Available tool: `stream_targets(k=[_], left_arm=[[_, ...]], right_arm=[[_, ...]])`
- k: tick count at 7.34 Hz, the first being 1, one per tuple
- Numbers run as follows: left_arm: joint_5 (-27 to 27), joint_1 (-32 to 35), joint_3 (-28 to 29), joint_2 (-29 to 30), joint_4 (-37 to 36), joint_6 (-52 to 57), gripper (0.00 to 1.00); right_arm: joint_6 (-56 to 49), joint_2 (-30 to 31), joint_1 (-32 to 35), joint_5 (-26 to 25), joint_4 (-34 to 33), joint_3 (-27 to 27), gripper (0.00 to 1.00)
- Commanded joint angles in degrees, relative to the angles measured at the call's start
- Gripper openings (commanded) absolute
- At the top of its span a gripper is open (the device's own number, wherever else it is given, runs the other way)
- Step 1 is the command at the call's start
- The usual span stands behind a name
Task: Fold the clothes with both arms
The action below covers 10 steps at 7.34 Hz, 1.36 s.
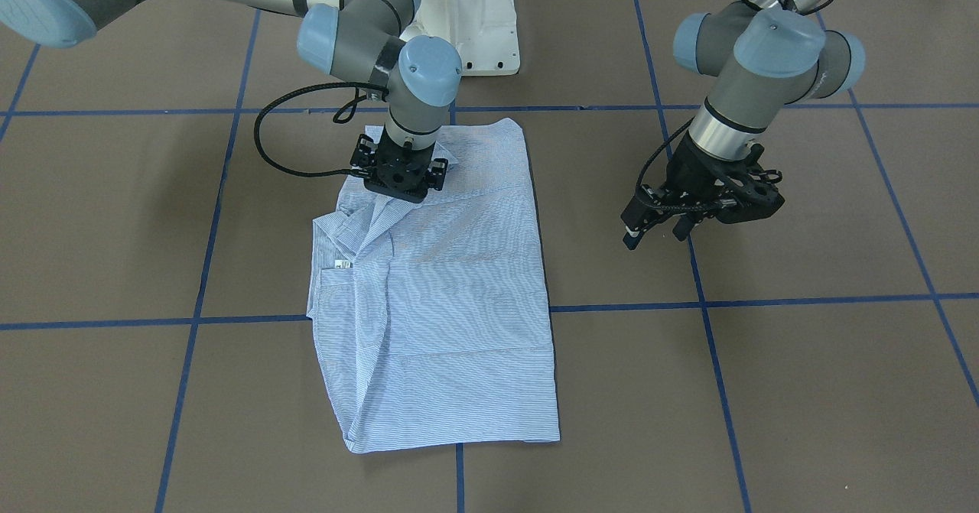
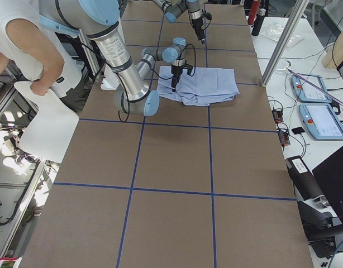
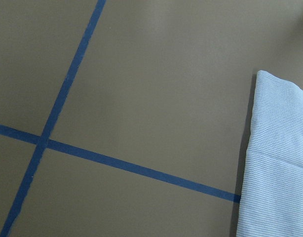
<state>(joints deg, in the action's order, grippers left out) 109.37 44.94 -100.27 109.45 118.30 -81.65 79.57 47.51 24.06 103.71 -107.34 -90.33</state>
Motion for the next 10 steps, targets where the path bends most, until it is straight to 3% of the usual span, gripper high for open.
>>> stream_targets(k=[1, 3, 5, 8, 10], left_arm=[[0.0, 0.0, 0.1, 0.1, -0.1, 0.0, 1.00], [-0.1, 0.0, 0.0, 0.1, -0.1, -0.1, 1.00], [-0.1, -1.0, 0.0, 0.2, -0.1, -2.1, 1.00], [-0.1, -1.0, 0.0, 0.1, -0.1, -2.0, 1.00], [-0.1, -1.0, 0.0, 0.2, 0.0, -2.1, 1.00]], right_arm=[[-0.9, 6.5, 0.0, 0.0, -2.6, -7.6, 1.00], [-1.0, 10.9, -0.1, -0.5, -2.6, -9.6, 1.00], [-2.4, 16.7, -1.2, -0.8, -2.5, -15.9, 1.00], [-7.5, 14.8, 1.1, -0.4, -0.4, -18.7, 1.00], [-14.1, 13.3, 3.9, -0.7, 8.3, -15.7, 1.00]])
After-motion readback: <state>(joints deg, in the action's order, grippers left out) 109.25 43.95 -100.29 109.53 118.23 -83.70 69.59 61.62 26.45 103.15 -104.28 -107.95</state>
